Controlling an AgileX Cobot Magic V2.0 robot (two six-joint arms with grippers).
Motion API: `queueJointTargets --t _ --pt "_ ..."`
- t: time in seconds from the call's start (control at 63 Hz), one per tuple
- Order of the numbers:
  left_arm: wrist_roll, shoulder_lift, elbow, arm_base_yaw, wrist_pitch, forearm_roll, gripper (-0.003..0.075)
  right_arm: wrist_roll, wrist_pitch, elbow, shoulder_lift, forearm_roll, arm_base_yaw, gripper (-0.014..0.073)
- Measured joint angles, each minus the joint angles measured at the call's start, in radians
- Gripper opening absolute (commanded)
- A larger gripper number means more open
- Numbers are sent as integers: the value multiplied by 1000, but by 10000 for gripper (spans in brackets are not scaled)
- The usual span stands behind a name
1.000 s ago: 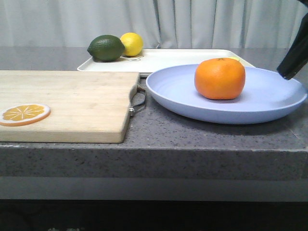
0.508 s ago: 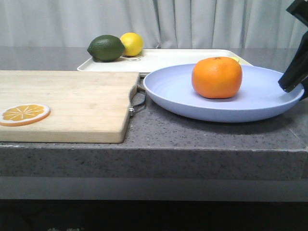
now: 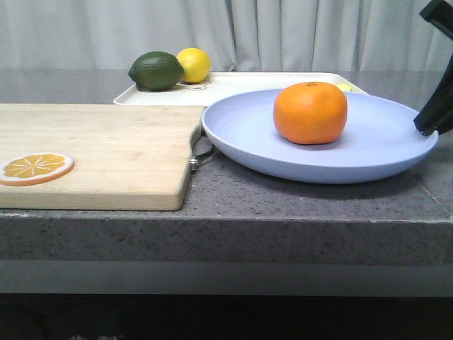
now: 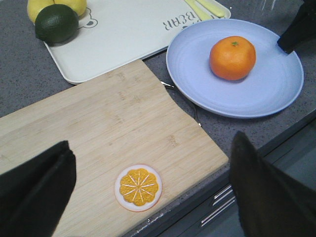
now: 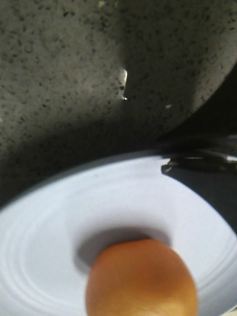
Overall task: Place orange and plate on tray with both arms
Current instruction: 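Lift the plate with the right gripper and carry it onto the white tray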
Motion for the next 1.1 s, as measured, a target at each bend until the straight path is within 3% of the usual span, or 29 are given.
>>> queueJointTargets --t 0.794,1.095 --pt "0 0 0 0 0 0 611 29 16 -5 2 -1 1 -60" --pt "0 0 0 0 16 0 611 104 87 -176 28 13 2 -60"
